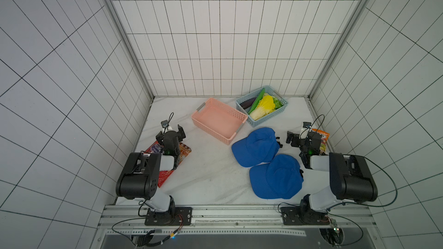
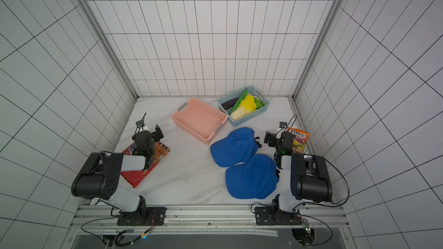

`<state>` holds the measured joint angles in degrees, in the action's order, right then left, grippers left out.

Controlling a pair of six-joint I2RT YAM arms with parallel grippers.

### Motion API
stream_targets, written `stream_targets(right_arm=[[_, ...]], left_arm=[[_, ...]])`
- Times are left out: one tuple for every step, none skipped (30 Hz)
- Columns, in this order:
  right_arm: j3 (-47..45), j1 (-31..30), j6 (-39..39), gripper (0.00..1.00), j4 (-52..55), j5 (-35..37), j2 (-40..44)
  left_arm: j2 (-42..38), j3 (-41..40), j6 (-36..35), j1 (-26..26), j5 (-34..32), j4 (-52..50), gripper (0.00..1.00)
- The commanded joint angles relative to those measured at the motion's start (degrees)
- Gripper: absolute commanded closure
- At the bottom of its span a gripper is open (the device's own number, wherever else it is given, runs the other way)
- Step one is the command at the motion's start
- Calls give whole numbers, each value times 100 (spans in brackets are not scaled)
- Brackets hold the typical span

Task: Turn the baseball cap inside out
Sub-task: Reset both arms

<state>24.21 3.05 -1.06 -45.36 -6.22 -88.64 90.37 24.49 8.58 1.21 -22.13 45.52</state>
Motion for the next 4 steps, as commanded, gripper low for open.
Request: stream_targets(right_arm=[[116, 30, 44, 1, -47, -72, -18], [119, 29, 44, 1, -4, -71, 0], [97, 29, 44, 1, -15, -68, 21], [69, 22, 44, 1, -71, -56, 31]], left_arm=[[-44, 122, 47, -42, 65, -79, 2], [-64, 100, 41, -36, 60, -39, 2], [-89, 67, 32, -30, 76, -4, 2], [-87, 50, 19, -19, 68, 8, 2]])
